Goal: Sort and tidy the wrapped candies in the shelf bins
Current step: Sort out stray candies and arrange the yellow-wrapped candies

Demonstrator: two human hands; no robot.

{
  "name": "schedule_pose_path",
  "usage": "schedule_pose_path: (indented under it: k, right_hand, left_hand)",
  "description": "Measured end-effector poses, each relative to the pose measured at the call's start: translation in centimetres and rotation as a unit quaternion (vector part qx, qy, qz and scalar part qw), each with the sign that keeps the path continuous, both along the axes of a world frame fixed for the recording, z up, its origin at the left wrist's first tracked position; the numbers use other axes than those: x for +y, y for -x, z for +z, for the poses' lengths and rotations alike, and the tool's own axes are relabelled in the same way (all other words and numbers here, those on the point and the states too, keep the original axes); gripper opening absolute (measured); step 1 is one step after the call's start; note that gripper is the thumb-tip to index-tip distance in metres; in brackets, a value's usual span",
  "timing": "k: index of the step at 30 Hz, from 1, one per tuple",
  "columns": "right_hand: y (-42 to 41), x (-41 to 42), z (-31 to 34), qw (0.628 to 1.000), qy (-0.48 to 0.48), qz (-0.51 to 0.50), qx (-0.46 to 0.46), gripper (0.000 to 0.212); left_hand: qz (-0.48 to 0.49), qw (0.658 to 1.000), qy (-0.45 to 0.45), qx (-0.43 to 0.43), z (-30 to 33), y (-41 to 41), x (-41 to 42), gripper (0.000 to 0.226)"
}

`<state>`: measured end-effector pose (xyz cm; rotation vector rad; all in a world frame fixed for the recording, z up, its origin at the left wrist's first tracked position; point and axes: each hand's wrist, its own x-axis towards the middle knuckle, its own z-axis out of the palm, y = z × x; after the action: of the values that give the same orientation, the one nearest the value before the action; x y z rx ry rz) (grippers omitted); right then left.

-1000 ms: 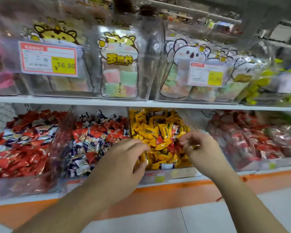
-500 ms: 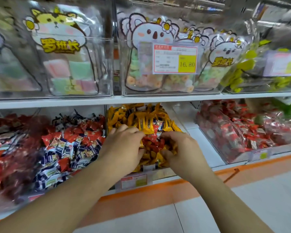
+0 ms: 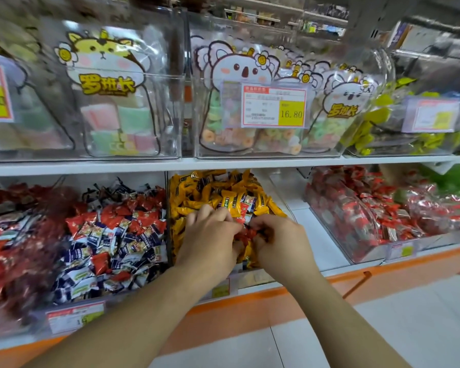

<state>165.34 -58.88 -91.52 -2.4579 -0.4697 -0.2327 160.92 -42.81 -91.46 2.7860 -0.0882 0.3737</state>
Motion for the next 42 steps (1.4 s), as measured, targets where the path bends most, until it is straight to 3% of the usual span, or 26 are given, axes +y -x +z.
schedule_pose_path:
  k: [6, 13, 18, 22, 25, 33, 38, 42]
  right_hand:
    - [-0.5, 0.1, 0.0, 1.000, 0.006, 0.011, -0.027, 0.040]
    - [-0.9, 0.4, -0.4, 0.997, 0.016, -0.009, -0.068, 0.024]
    - [-0.1, 0.3, 1.4, 0.989, -0.136, -0.049, 0.019, 0.018]
    - [1.3, 0.6, 3.7, 0.951, -0.291, -0.019, 0.101, 0.013]
    - [2.9, 1.6, 4.7, 0.928, -0.342, 0.006, 0.149, 0.009]
    - [6.8, 6.9, 5.1, 0.906, -0.356, 0.053, 0.221, 0.008]
    - [9.0, 11.7, 5.3, 0.934, -0.302, 0.067, 0.176, 0.009]
    - [11.1, 16.1, 5.4, 0.924, -0.307, 0.105, 0.200, 0.003]
  left_hand:
    - [0.013, 0.999, 0.023, -0.018, -0.4, -0.5, 0.3, 0.027]
    - [0.029, 0.993, 0.092, -0.062, 0.0, 0.2, 0.7, 0.017]
    - [0.038, 0.983, 0.161, -0.080, 1.5, 1.3, 1.4, 0.011]
    - [0.050, 0.961, 0.266, -0.058, 3.0, 2.9, 2.2, 0.006]
    - [0.055, 0.943, 0.327, -0.033, 3.6, 4.0, 3.2, 0.005]
    - [0.064, 0.921, 0.385, 0.000, 4.3, 9.2, 7.4, 0.021]
    - [0.064, 0.907, 0.415, 0.029, 5.4, 13.1, 11.2, 0.021]
    - [0.095, 0.913, 0.398, 0.007, 5.8, 15.8, 14.8, 0.017]
